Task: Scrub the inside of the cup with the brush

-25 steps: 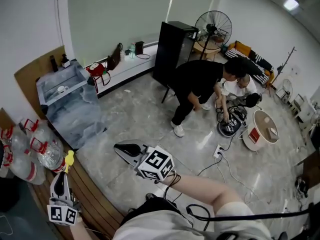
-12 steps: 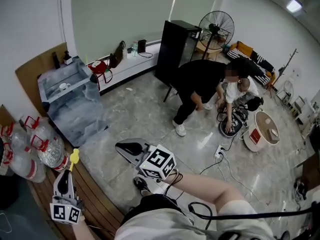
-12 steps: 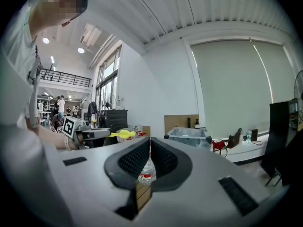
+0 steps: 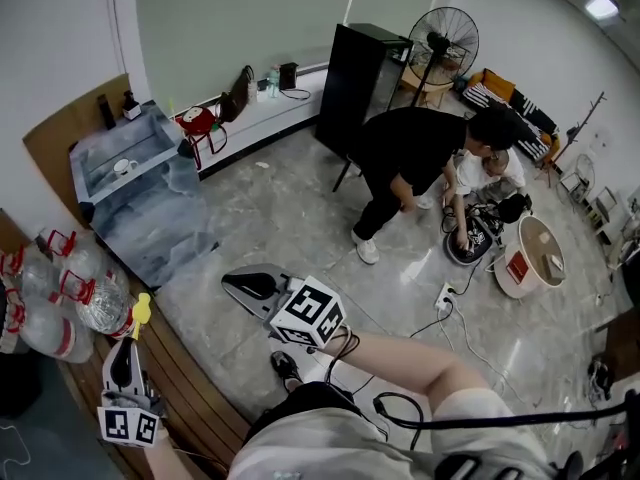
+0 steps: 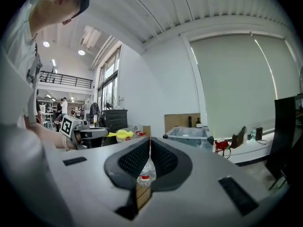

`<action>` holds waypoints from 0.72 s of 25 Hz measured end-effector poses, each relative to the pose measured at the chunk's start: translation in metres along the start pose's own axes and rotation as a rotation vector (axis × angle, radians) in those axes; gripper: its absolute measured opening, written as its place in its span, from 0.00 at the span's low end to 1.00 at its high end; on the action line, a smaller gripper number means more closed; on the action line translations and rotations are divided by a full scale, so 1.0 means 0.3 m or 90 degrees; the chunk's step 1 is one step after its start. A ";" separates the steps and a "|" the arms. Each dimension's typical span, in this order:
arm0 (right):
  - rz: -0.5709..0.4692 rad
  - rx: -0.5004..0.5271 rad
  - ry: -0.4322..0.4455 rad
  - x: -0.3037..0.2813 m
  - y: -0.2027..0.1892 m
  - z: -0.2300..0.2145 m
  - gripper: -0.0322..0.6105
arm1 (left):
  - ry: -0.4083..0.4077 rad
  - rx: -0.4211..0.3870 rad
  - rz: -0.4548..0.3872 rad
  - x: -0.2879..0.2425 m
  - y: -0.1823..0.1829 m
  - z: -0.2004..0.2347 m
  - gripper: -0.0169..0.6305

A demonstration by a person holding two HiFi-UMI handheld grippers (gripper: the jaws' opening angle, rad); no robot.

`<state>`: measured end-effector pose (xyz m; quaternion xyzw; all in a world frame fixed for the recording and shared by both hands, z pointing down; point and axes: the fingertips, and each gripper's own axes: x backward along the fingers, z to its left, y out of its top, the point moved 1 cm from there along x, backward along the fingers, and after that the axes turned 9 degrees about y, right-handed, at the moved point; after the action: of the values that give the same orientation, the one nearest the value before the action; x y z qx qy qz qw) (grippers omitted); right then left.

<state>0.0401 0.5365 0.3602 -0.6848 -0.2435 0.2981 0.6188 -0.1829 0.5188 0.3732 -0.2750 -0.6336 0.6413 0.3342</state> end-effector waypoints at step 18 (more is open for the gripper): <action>0.013 0.013 0.075 -0.115 0.069 -0.453 0.08 | 0.085 -0.010 -0.006 -0.360 0.024 0.021 0.08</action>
<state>0.1114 0.4145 0.3510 -0.6974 -0.1965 0.2663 0.6356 -0.1207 0.4311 0.3587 -0.3168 -0.6160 0.6152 0.3764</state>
